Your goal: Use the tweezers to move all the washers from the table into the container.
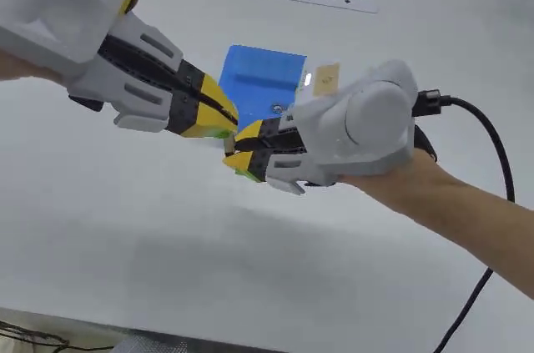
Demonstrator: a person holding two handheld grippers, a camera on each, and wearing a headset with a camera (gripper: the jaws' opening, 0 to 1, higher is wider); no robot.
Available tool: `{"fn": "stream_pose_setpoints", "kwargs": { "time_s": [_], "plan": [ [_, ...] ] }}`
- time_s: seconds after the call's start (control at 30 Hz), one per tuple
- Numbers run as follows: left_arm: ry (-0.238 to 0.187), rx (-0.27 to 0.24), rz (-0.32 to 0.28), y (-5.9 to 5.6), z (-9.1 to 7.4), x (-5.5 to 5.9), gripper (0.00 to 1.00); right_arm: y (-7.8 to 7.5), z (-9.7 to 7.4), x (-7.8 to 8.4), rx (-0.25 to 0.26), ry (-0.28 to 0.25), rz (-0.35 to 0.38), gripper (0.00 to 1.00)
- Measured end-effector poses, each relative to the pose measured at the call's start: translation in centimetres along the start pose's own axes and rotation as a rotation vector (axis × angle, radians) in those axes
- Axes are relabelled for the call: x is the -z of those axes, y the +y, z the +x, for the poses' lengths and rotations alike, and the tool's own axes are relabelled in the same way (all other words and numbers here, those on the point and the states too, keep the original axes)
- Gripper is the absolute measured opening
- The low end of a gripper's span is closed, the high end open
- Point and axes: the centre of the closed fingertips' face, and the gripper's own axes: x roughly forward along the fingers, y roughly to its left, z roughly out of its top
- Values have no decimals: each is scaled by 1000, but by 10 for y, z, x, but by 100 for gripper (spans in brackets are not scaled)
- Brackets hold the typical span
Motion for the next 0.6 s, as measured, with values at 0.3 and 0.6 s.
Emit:
{"fn": "stream_pose_setpoints", "kwargs": {
  "time_s": [0.3,0.6],
  "plan": [
    [-32,-32,74,24,-4,-36,6,-34,-26,-16,63,-19,-42,10],
    [-44,-45,123,58,0,-51,6,-72,-36,-20,118,-15,-71,10]
  ]
}}
